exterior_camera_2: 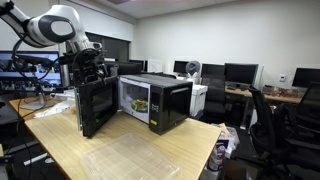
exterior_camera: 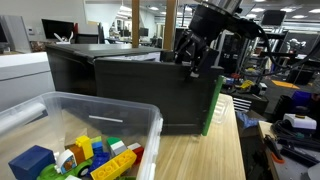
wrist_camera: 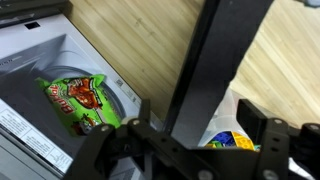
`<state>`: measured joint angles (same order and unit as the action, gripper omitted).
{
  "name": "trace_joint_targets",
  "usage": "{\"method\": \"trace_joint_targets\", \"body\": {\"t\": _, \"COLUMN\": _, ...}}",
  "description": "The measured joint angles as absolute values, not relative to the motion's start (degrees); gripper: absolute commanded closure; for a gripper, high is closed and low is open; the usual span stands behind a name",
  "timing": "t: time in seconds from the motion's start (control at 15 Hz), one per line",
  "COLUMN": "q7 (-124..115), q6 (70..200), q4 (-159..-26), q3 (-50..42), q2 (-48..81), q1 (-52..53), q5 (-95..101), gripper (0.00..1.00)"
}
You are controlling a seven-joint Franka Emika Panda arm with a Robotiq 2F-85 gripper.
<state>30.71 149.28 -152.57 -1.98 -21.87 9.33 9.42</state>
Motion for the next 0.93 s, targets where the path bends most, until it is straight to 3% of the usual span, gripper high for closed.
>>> {"method": "trace_joint_targets", "body": {"t": 0.93, "q7": 6.0, "q6": 150.0, "q4": -152.6, "q3": 5.0, "q2": -26.0, "q1": 2.2, "q5": 12.8, "gripper": 0.0}}
